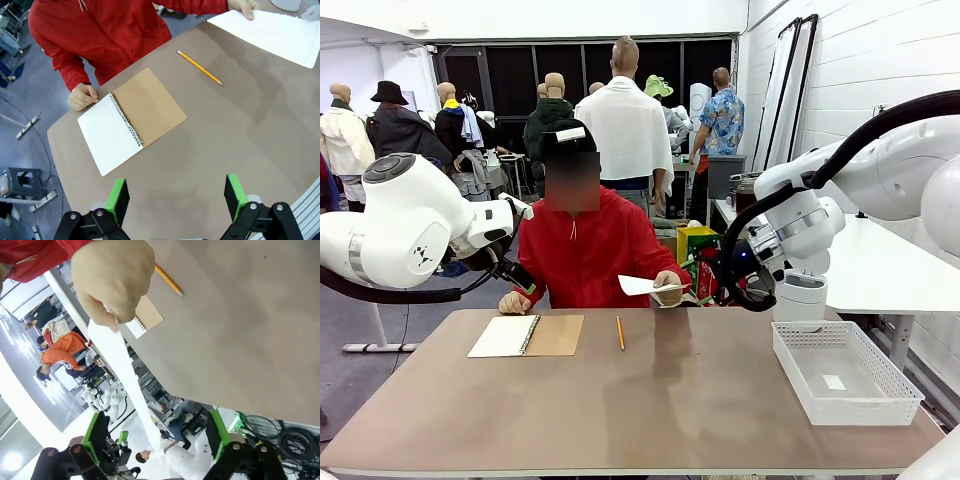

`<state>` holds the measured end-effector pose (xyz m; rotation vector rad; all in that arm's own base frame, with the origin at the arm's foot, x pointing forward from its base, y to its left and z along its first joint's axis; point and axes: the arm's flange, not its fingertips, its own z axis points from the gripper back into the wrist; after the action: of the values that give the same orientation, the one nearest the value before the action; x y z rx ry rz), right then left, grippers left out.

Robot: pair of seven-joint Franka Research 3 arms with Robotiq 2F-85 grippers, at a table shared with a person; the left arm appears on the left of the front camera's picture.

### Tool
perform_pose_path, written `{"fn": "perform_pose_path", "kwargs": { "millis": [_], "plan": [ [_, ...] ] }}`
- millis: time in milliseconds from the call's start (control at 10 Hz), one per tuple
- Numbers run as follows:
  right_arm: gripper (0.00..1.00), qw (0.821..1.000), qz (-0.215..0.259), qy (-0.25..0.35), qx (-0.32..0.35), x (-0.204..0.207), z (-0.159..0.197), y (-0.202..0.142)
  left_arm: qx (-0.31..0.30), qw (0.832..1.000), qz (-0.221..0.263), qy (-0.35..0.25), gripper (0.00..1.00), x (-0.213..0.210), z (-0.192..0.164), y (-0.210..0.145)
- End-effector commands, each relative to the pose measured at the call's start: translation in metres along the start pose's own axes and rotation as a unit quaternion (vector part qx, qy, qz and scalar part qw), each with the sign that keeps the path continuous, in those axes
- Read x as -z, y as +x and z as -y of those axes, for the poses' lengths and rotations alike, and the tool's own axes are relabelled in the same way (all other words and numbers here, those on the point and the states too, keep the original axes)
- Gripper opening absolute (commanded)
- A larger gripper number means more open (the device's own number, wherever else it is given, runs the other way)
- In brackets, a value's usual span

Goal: Sort the paper based on its condition.
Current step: If a person hands you a paper, place it in the Organizing basket , and if it's crumpled, put it in the Trash can.

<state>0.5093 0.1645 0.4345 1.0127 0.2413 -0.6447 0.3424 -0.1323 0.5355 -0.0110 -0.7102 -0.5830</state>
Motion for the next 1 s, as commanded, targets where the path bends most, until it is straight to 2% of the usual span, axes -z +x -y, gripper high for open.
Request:
{"fn": "perform_pose_path", "kwargs": {
  "millis": [0, 400, 600, 700, 800, 900],
  "plan": [
    [1.00, 1.000, -0.029, 0.005, 0.010, 0.011, -0.009, 0.010, 0.001, 1.000, 0.003, 0.000, 1.00, -0.001, 0.000, 0.000],
    [1.00, 0.994, -0.106, 0.002, 0.012, 0.023, -0.011, 0.020, 0.001, 1.000, 0.003, 0.000, 1.00, -0.001, 0.000, 0.000],
    [0.64, 0.993, -0.118, -0.004, 0.023, 0.028, -0.011, 0.025, 0.001, 1.000, 0.003, 0.000, 1.00, -0.001, 0.000, 0.000],
    [0.64, 0.993, -0.116, -0.007, 0.022, 0.028, -0.011, 0.027, 0.001, 1.000, 0.003, 0.000, 1.00, -0.001, 0.000, 0.000],
    [0.51, 0.993, -0.111, -0.001, 0.025, 0.029, -0.012, 0.030, 0.001, 1.000, 0.003, 0.000, 1.00, -0.001, 0.000, 0.000],
    [0.32, 0.994, -0.106, 0.003, 0.029, 0.029, -0.012, 0.033, 0.001, 1.000, 0.003, 0.000, 1.00, -0.001, 0.000, 0.000]
  ]
}}
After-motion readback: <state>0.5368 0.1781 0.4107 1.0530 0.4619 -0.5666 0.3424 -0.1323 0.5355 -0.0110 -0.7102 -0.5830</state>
